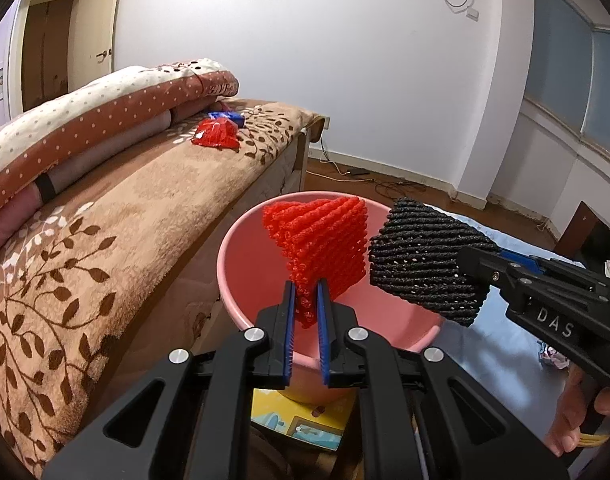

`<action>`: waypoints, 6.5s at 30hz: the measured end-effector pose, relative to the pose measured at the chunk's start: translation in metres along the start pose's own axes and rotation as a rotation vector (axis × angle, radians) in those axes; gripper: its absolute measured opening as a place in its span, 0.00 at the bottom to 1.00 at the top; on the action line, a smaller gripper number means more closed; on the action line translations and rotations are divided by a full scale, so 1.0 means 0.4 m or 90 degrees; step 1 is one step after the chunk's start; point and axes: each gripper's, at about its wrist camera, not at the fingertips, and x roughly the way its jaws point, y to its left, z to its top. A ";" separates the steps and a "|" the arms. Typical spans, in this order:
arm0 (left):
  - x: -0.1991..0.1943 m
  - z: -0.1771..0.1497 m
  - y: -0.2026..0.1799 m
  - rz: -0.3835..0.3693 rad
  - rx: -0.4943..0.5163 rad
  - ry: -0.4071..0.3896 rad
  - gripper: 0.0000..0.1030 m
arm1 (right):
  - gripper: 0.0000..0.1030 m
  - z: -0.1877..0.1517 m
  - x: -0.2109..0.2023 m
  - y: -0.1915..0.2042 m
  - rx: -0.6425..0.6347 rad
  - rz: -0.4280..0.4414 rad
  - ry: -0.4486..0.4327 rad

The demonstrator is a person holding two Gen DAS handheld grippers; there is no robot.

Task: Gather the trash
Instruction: 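Carry both nets over the pink bucket and open both tools to drop them, then move both open tools back toward the remaining trash, then close the right tool on the yellow plastic bag while the left tool grasps the wrapper, then carry the yellow bag and crumpled wrapper over the pink bucket with both tools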

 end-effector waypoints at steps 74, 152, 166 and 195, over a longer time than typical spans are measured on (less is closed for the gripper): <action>-0.053 -0.079 -0.301 -0.130 0.123 0.044 0.32 | 0.43 -0.383 -0.367 -0.483 0.283 -0.195 0.019; -0.080 -0.048 -0.351 -0.217 0.034 0.017 0.10 | 0.12 -0.339 -0.354 -0.323 0.137 -0.134 -0.051; -0.081 0.000 -0.187 -0.111 -0.065 -0.090 0.10 | 0.12 -0.156 -0.253 -0.208 0.081 -0.046 -0.077; 0.120 0.018 0.019 -0.003 -0.039 -0.065 0.10 | 0.13 -0.005 0.089 0.024 0.001 0.012 0.018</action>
